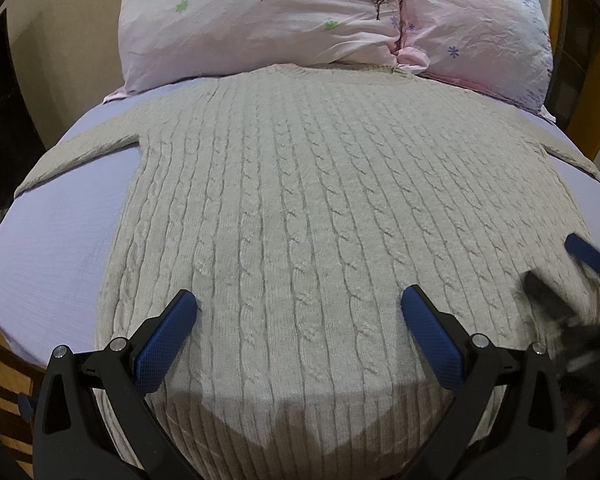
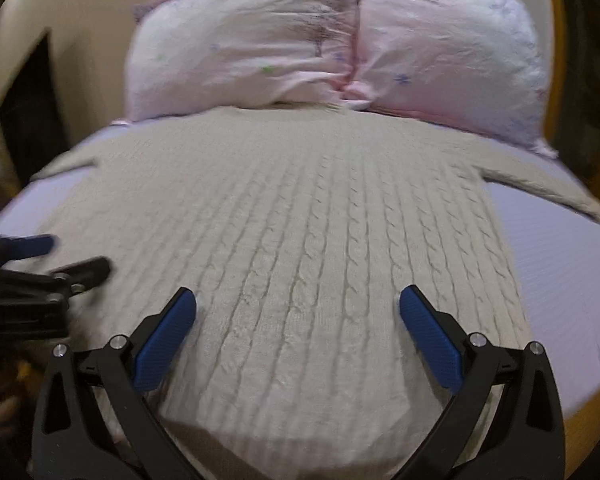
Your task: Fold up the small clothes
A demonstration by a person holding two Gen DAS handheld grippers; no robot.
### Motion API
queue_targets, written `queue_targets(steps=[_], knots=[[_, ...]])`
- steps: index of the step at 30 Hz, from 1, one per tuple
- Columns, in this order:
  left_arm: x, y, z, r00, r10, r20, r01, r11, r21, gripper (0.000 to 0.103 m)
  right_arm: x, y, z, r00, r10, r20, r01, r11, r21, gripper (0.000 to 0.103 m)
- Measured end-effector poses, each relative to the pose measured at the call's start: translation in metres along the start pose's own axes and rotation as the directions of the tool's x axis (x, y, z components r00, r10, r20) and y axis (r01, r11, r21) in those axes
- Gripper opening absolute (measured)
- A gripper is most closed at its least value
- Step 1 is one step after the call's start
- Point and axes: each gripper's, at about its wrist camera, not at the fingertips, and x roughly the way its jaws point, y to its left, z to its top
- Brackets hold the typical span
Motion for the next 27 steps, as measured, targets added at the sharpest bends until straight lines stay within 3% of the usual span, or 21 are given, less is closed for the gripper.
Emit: queue_targets(steps=[1,3,5,6,8,10,12,15,18,21,23,24,26,27], knots=[[0.001,0.001,0.0,1.0,-0.009,0.015,0.009,1.0,0.011,0.102,-0.011,-0.017,0.011,0.999,0.018,0.03,-0.02,0.998,0.053,0.101],[0.002,0.003,-0.001,0.999,-0.024,0.038,0.023,1.0,0.02,0.102,-0.035,-0.059,0.034,0.993,-0.022,0.115,0.002,0.985,0.17,0.101],[0.003,0.005,0.002,0.998,-0.042,0.051,0.041,0.999,0.029,0.102,-0.054,-0.119,0.06,0.977,-0.144,0.155,0.087,0.94,0.33,0.101],[0.004,0.007,0.005,0.997,-0.055,0.054,0.054,0.998,0.031,0.102,-0.059,-0.156,0.073,0.966,-0.213,0.146,0.135,0.898,0.419,0.101],[0.003,0.017,0.014,0.99,-0.113,0.08,0.112,0.994,0.016,0.102,-0.057,-0.217,0.091,0.95,-0.3,0.089,0.205,0.812,0.546,0.087],[-0.003,0.034,0.023,0.978,-0.153,0.14,0.158,0.987,-0.024,0.102,-0.047,-0.273,0.101,0.939,-0.345,0.01,0.255,0.714,0.652,0.063],[-0.009,0.051,0.032,0.968,-0.146,0.206,0.161,0.985,-0.056,0.102,-0.037,-0.314,0.104,0.941,-0.336,-0.038,0.254,0.628,0.736,0.056],[-0.016,0.084,0.05,0.951,-0.078,0.299,0.116,0.987,-0.11,0.102,-0.015,-0.374,0.099,0.95,-0.294,-0.103,0.235,0.462,0.855,0.045],[-0.01,0.124,0.066,0.952,-0.064,0.301,0.121,0.977,-0.174,0.102,0.002,-0.398,0.093,0.953,-0.271,-0.133,0.231,0.371,0.899,0.043],[0.0,0.166,0.073,0.958,-0.074,0.279,0.154,0.948,-0.278,0.102,0.009,-0.404,0.092,0.945,-0.309,-0.111,0.221,0.348,0.911,0.035],[0.007,0.195,0.075,0.962,-0.057,0.267,0.154,0.921,-0.357,0.102,0.017,-0.412,0.093,0.94,-0.326,-0.099,0.215,0.343,0.914,0.021],[0.012,0.212,0.078,0.965,-0.047,0.258,0.151,0.903,-0.403,0.102,0.02,-0.414,0.093,0.938,-0.331,-0.103,0.223,0.349,0.91,0.008],[0.017,0.236,0.077,0.967,-0.034,0.252,0.153,0.87,-0.469,0.102,0.02,-0.405,0.109,0.915,-0.391,-0.099,0.272,0.419,0.866,0.008],[0.02,0.248,0.077,0.97,-0.026,0.243,0.15,0.847,-0.509,0.102,0.016,-0.392,0.122,0.9,-0.429,-0.078,0.301,0.481,0.823,0.008]])
